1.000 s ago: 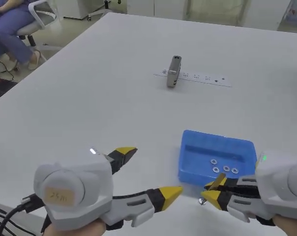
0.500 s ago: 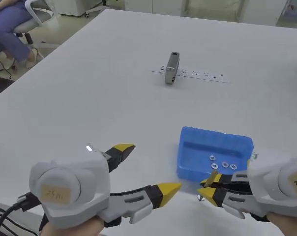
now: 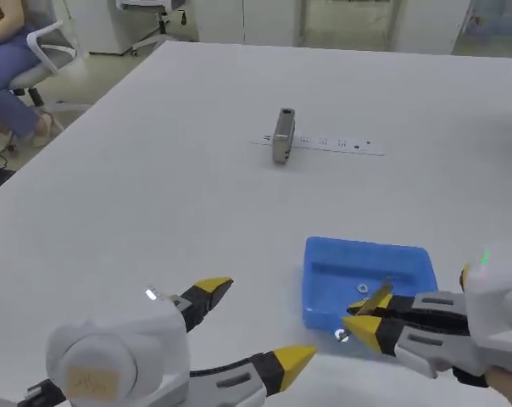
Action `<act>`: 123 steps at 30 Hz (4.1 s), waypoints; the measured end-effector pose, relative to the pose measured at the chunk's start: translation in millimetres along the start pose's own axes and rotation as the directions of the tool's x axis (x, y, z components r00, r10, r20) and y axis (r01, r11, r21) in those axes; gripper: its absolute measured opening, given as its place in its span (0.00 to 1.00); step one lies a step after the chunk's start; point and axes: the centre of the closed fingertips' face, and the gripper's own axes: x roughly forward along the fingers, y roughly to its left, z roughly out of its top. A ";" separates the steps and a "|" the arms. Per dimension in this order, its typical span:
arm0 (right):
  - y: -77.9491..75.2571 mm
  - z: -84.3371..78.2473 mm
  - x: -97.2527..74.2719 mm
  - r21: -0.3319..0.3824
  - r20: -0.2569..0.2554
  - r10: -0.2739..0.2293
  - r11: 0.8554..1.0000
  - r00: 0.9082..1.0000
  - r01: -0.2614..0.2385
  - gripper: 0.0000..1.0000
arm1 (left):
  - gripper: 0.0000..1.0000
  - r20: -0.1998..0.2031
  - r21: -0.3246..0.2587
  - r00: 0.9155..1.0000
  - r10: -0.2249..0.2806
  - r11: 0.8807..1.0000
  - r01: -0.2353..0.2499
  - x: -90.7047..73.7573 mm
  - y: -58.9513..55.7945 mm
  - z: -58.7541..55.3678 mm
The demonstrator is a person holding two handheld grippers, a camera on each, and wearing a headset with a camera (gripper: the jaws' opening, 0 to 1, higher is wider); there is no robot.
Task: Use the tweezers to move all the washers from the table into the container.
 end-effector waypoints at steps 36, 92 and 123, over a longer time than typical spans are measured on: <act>-89.7 3.7 39.2 0.063 -0.090 -0.137 0.988 0.986 0.143 0.03 | 0.70 0.011 -0.005 0.998 0.059 0.998 -0.059 -5.2 9.9 2.9; -12.0 11.7 -41.8 -0.051 0.066 -0.025 0.998 0.998 0.028 0.03 | 0.71 -0.002 0.024 1.000 0.024 0.999 -0.024 -1.5 0.6 2.0; 11.2 -100.3 -3.8 -0.264 -0.364 0.030 0.955 0.931 -0.134 0.02 | 0.70 -0.020 0.038 1.000 0.023 0.999 -0.023 -1.4 -2.4 0.1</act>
